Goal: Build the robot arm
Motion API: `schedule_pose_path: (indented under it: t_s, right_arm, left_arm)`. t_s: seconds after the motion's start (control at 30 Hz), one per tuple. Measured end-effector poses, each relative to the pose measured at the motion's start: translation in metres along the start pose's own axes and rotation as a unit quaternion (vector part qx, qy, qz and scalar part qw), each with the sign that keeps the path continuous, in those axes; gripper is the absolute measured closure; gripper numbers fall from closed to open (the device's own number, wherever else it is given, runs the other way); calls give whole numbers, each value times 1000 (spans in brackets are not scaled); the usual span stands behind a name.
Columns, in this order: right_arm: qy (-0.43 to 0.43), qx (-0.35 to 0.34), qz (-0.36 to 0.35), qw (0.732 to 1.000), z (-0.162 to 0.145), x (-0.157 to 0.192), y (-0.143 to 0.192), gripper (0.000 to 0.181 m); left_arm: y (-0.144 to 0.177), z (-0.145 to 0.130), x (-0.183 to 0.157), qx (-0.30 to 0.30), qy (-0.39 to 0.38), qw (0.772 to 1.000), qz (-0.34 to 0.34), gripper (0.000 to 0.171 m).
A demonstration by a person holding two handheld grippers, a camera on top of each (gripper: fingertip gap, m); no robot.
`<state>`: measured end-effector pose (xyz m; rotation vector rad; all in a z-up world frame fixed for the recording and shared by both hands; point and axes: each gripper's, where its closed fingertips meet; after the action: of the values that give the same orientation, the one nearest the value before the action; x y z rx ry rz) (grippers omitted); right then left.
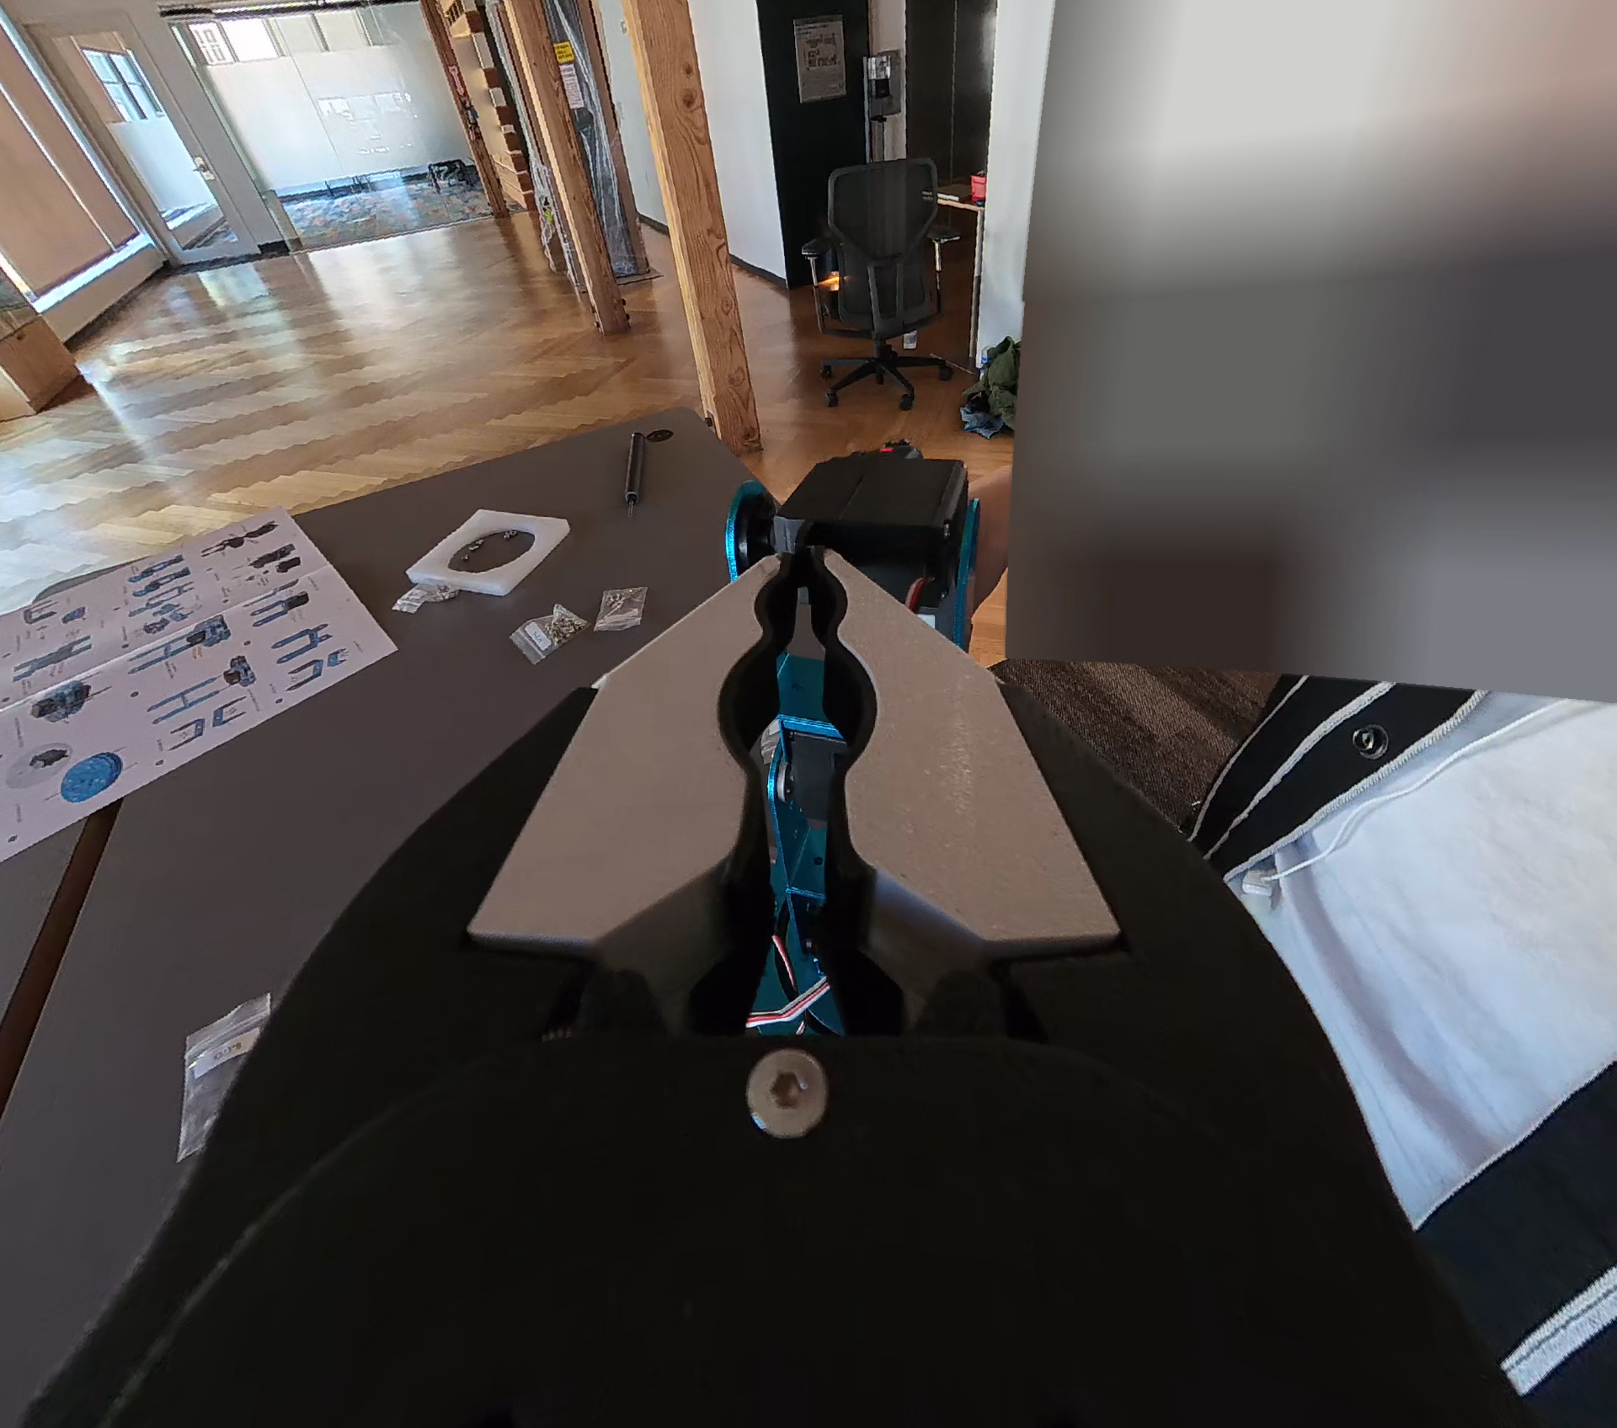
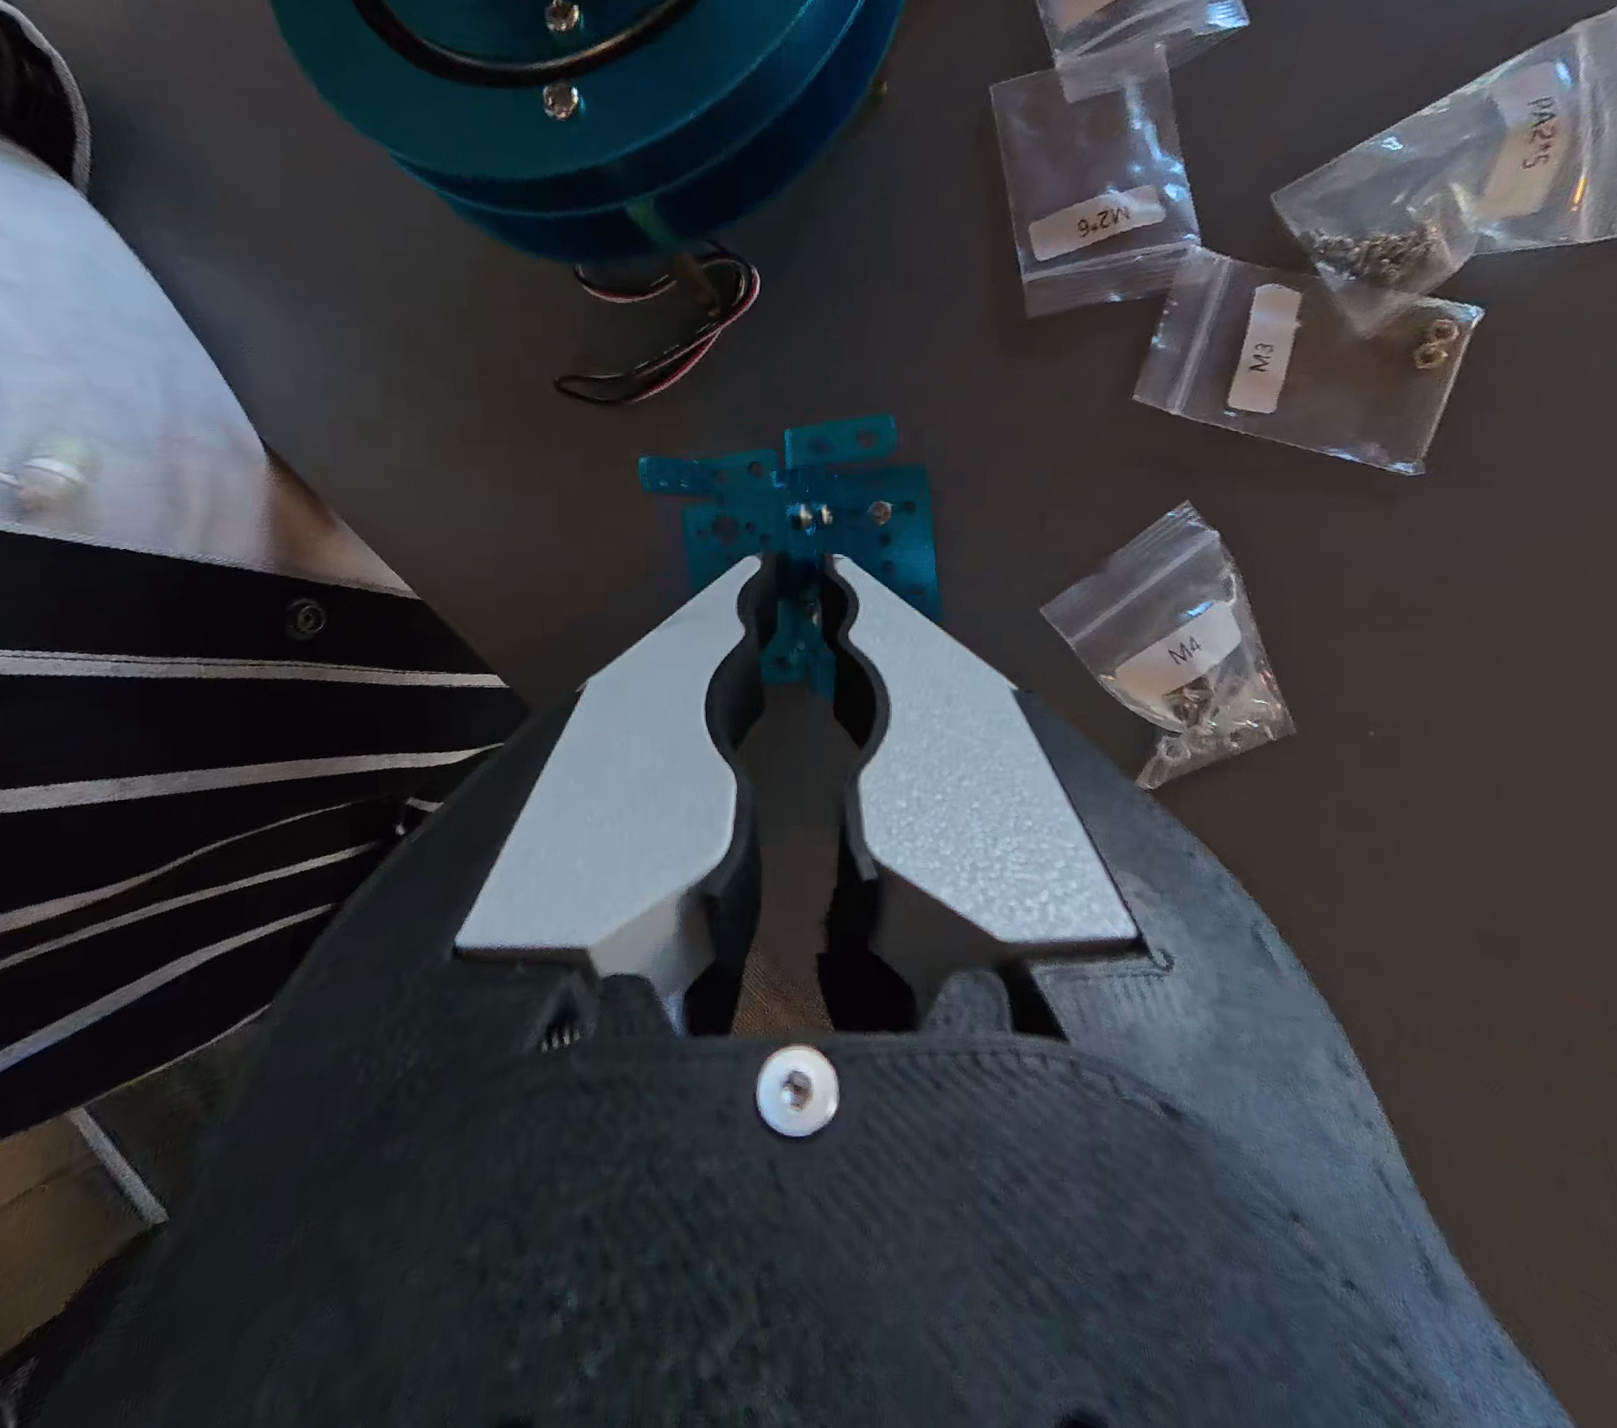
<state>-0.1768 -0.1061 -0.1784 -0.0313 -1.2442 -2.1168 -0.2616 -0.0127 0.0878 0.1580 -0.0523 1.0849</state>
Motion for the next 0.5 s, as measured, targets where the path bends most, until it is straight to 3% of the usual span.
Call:
schedule_pose_path:
  t_s: [0.17,0.3,0.37,0.43,0.5]
  right_arm:
    - [28,-8,-19,999,5,-1,0,176]
    - [-53,-101,57,992,20,6,15,177]
    - [-116,-181,159,964,34,20,36,177]
    - [-159,-270,271,910,56,36,69,179]
    - [-197,-317,339,864,74,46,97,178]
  left_arm:
    - [0,0,0,0,0,1000,0,171]
    - [0,-1,0,-1,0,1000,-1,171]
    - [0,-1,0,-1,0,1000,-1,171]
    - [0,-1,0,1,-3,1000,0,171]
    - [1,-2,0,3,-6,1000,2,171]
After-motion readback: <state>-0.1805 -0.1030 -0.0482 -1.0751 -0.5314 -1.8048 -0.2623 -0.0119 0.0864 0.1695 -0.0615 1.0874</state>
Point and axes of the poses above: each gripper's, where its closed fingertips meet, y back along the fingers, z out of its top, x = y × z across the jaws, and after that the axes turned 10 degrees about z, right-handed
